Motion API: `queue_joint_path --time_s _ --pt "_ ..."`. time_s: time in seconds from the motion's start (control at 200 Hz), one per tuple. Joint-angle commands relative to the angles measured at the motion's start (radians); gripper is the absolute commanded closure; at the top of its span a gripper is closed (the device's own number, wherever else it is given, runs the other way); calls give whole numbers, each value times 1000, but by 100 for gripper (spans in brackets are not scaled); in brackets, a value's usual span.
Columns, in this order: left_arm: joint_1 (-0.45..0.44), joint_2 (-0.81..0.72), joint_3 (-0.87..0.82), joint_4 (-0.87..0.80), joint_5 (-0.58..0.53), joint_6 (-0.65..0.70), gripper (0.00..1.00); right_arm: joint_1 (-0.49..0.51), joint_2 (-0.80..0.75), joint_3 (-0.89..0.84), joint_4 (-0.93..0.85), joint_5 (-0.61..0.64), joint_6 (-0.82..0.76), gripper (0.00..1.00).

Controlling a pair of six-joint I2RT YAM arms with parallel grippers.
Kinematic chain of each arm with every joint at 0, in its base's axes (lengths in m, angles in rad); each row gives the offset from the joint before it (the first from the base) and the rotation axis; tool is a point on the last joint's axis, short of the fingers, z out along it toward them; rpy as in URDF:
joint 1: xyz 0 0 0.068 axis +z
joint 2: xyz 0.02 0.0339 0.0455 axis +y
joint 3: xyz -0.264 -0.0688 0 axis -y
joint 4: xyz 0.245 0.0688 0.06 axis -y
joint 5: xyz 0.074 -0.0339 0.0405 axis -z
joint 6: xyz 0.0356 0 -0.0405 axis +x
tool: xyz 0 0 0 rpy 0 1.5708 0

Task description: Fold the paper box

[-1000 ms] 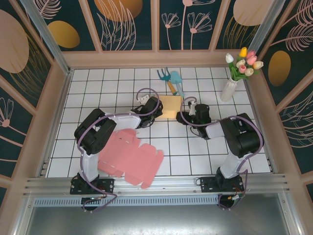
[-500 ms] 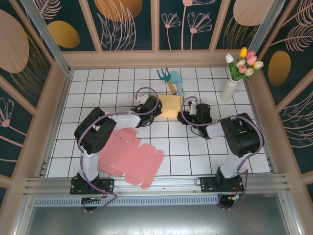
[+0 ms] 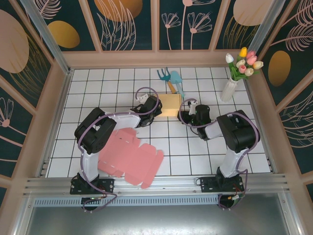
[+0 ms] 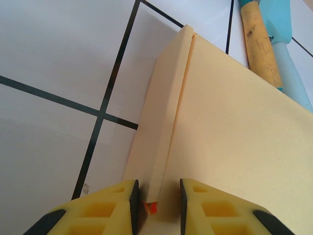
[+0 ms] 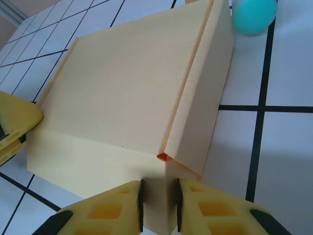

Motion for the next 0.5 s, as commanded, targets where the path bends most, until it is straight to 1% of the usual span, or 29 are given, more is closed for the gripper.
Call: queue_joint_path --time_s 0.0,0.19,0.38,0.49 --pt "4 118 -65 -254 57 28 73 11 71 -26 4 38 -21 75" --pt "4 118 -65 -251 60 28 73 -9 119 -23 78 -30 19 75" --pt "5 113 -72 -246 71 28 75 -15 124 -27 96 -39 67 74" --pt "4 87 -97 -221 112 24 75 -16 105 -25 62 -27 125 74"
